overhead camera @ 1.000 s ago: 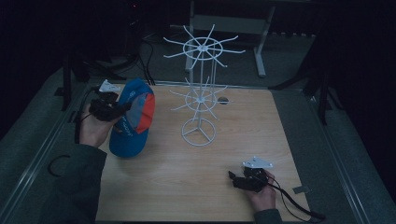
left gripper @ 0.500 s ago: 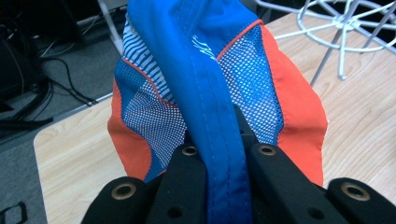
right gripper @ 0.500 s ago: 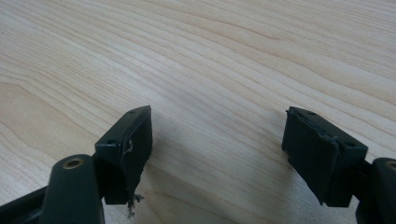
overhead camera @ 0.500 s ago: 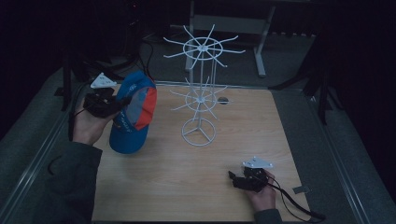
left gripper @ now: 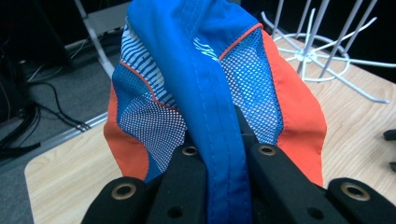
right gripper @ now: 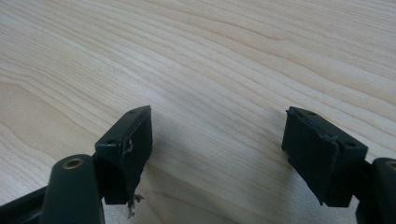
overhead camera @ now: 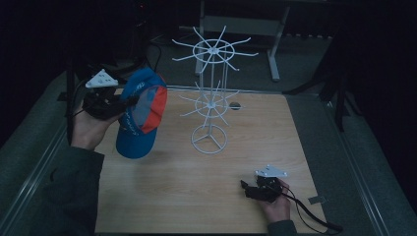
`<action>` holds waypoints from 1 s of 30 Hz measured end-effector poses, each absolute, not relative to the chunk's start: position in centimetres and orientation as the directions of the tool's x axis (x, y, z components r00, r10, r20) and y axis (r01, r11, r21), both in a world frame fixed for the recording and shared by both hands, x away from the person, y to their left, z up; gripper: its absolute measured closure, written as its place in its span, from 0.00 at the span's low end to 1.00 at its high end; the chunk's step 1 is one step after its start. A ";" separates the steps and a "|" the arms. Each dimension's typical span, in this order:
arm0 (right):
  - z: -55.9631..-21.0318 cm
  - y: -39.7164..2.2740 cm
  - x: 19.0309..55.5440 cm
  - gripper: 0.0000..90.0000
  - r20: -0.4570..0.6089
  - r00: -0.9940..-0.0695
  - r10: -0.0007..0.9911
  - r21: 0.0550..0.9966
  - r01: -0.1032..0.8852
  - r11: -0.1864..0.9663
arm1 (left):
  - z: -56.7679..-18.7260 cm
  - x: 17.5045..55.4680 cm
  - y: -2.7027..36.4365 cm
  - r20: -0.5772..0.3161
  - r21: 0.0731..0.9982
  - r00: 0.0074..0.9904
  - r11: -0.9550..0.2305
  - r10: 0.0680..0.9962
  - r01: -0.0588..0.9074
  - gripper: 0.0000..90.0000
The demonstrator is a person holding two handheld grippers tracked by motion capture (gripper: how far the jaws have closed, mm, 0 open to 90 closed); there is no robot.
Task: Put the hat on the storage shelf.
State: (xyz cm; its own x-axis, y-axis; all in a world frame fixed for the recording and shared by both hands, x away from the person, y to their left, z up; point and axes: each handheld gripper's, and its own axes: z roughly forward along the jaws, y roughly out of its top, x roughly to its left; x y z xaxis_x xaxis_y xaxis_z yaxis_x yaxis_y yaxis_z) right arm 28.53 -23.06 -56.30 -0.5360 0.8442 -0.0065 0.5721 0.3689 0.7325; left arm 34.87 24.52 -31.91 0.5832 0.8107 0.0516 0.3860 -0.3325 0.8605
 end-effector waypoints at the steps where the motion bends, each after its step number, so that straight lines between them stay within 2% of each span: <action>1: -56.3 -23.1 28.5 0.27 -0.006 -0.536 0.844 0.732 0.572 0.369 | -31.8 34.8 24.5 0.052 0.865 0.586 -0.330 0.808 0.378 0.99; 12: -56.3 -23.1 28.5 0.27 -0.007 -0.536 0.844 0.733 0.572 0.369 | -30.5 34.2 24.5 0.070 0.891 0.613 -0.326 0.787 0.317 0.99; 30: -56.3 -23.1 28.5 0.27 -0.007 -0.536 0.844 0.733 0.572 0.369 | -29.1 33.6 24.8 0.059 0.915 0.644 -0.300 0.763 0.272 0.99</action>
State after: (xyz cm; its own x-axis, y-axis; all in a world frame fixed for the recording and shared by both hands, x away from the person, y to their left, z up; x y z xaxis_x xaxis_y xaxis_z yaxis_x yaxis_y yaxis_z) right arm 28.53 -23.06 -56.30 -0.5360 0.8442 -0.0066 0.5718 0.3688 0.7328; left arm 33.62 24.82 -29.10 0.6443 0.7625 0.0585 0.2716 -0.2997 0.9146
